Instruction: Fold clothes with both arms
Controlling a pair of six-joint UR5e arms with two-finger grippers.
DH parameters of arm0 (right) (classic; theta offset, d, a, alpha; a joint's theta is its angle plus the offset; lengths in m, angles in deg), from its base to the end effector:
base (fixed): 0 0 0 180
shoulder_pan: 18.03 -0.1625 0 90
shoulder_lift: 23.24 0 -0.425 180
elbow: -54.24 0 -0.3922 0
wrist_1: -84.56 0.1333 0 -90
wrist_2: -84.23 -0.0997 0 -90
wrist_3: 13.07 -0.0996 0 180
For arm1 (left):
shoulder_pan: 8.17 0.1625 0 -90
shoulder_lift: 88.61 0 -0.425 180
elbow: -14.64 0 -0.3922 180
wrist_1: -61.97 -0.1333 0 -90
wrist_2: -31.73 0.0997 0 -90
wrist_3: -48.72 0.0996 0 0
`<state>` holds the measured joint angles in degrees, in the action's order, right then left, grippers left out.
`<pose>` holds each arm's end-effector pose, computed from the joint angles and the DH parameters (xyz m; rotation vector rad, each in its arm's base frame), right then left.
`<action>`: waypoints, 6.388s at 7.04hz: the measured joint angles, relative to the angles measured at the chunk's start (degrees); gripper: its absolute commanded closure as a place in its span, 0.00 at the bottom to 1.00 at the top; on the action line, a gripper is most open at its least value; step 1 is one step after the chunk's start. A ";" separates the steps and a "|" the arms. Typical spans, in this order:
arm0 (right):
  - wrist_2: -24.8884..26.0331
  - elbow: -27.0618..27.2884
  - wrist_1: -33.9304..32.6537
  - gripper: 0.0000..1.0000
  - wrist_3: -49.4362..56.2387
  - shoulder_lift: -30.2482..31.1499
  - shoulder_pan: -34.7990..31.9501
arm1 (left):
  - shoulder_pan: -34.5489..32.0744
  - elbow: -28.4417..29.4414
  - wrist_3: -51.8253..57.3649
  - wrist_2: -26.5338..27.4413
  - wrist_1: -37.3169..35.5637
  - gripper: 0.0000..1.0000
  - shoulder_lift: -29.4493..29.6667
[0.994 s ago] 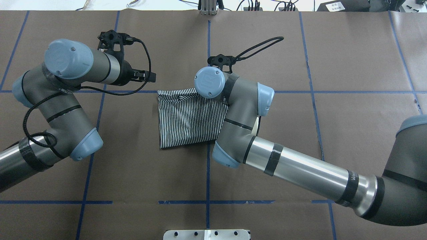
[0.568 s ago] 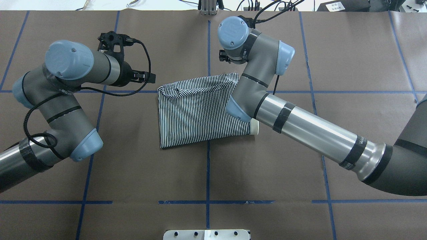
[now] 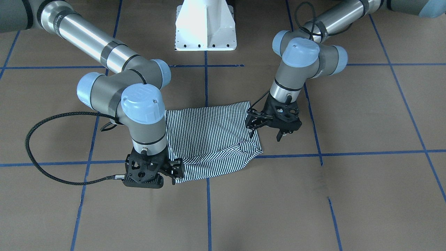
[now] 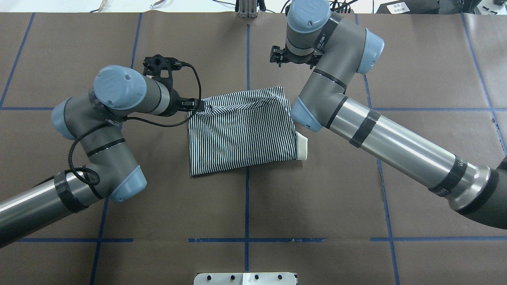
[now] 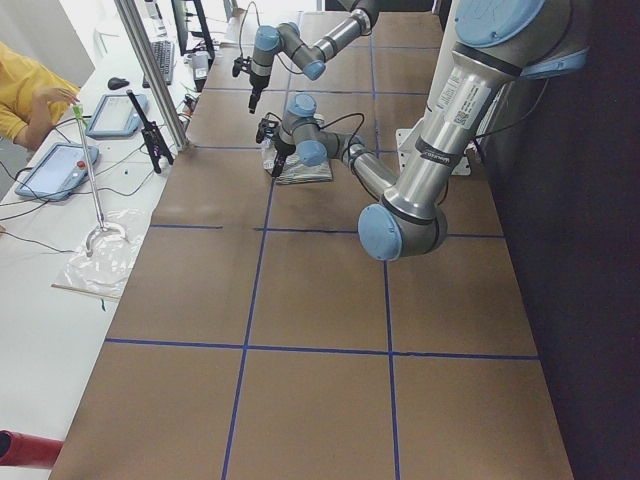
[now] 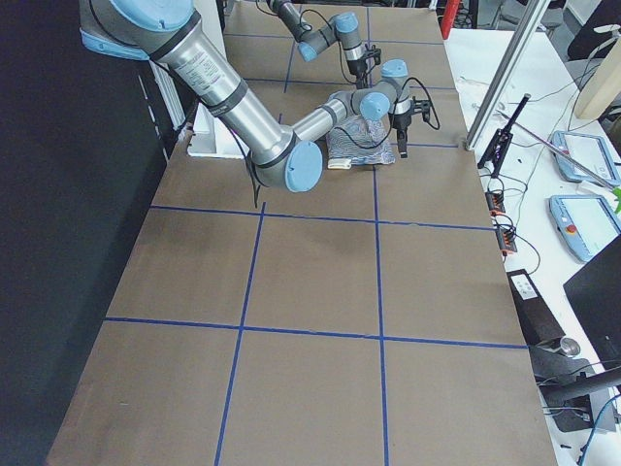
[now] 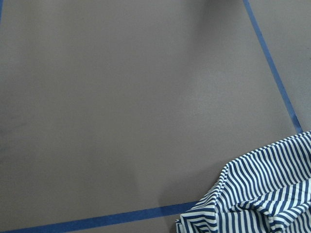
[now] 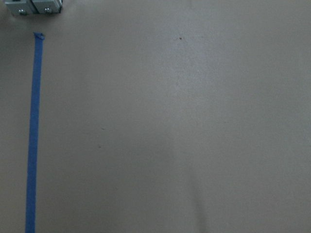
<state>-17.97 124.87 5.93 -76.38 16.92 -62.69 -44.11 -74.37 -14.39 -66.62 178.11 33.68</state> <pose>-0.4916 -0.6436 0.2437 0.2595 -0.7109 0.2208 0.4961 -0.5064 0.2870 0.4078 0.9235 -0.0713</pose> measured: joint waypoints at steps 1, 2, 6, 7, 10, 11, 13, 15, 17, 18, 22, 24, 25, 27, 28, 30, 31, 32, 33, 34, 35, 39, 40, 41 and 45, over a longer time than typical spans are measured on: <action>-0.08 1.51 -0.02 0.00 0.02 1.17 0.00 | 2.46 1.83 -1.52 2.69 -0.14 0.00 1.33; -0.12 2.07 -0.03 0.00 0.01 1.65 0.00 | 3.63 3.63 -2.32 3.89 -0.57 0.00 2.52; -0.11 2.39 0.15 0.00 -0.04 2.33 0.01 | 1.76 12.33 -1.91 4.65 -1.85 0.00 7.61; -0.10 2.37 0.25 0.00 0.00 2.41 0.01 | -0.44 14.55 -0.40 4.64 -1.48 0.00 7.96; -0.10 2.37 0.34 0.00 0.00 2.56 0.08 | -8.04 21.64 9.38 4.43 2.07 0.00 8.34; -0.22 2.49 0.38 0.00 0.04 2.79 0.07 | -9.64 20.94 12.34 3.14 2.54 0.00 8.23; -2.00 5.52 0.29 0.00 1.50 5.67 -0.64 | -10.73 11.24 14.99 -2.11 1.73 0.00 4.06; -5.80 14.51 -0.17 0.00 7.73 14.09 -3.52 | -11.26 -5.42 19.20 -5.72 -5.03 0.00 -4.04; -11.28 24.41 -0.55 0.00 17.65 25.68 -8.77 | -12.42 -20.92 24.97 -7.46 -15.19 0.00 -11.06; -14.66 27.46 -0.66 0.00 25.07 31.34 -13.04 | -14.39 -25.09 28.53 -9.76 -17.73 0.00 -13.78; -22.09 28.55 -1.22 0.00 49.72 46.81 -29.10 | -34.01 -28.64 57.54 -21.36 -19.22 0.00 -27.44; -23.72 27.81 -1.13 0.00 53.37 56.17 -35.19 | -41.77 -26.60 62.60 -24.58 -19.36 0.00 -34.70; -24.69 26.64 -0.75 0.00 53.77 60.24 -37.67 | -44.78 -24.75 63.62 -25.80 -19.30 0.00 -37.04; -30.20 26.54 1.04 0.00 55.73 65.41 -42.97 | -49.44 -19.88 69.75 -28.52 -19.63 0.00 -40.08; -31.67 27.85 0.16 0.00 56.43 66.70 -44.63 | -51.24 -15.54 72.87 -32.17 -21.45 0.00 -40.51; -31.35 32.63 -7.34 0.00 56.77 66.19 -44.34 | -52.55 -11.52 75.72 -37.43 -26.43 0.00 -40.85; -30.14 34.21 -9.94 0.00 56.79 65.90 -44.02 | -52.80 -10.85 77.30 -38.09 -27.22 0.00 -40.97; -29.44 34.72 -10.88 0.00 56.80 65.80 -43.89 | -52.95 -10.88 78.01 -38.36 -27.66 0.00 -40.88; -29.15 34.79 -11.10 0.00 56.80 65.77 -43.81 | -53.00 -11.21 78.11 -38.38 -27.87 0.00 -40.54; -29.06 34.79 -11.12 0.00 56.83 65.75 -43.79 | -53.03 -11.44 78.06 -38.39 -27.82 0.00 -40.34; -29.03 34.77 -11.10 0.00 56.86 65.76 -43.77 | -53.05 -11.53 78.08 -38.39 -27.64 0.00 -40.40; -29.00 34.67 -11.16 0.00 56.86 65.69 -43.73 | -53.01 -11.81 78.09 -37.86 -27.43 0.00 -40.64; -28.96 34.67 -11.23 0.00 56.83 65.57 -43.70 | -53.02 -11.81 78.07 -37.84 -27.45 0.00 -40.80; -28.94 34.64 -11.22 0.00 56.81 65.52 -43.69 | -53.04 -11.80 78.06 -37.86 -27.45 0.00 -40.86; -28.93 34.55 -11.19 0.00 56.80 65.53 -43.67 | -53.03 -11.94 77.98 -37.96 -27.45 0.00 -40.72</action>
<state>-46.90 159.42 -5.26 -19.57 82.45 -106.36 -97.15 -86.31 63.59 -104.58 150.65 -7.03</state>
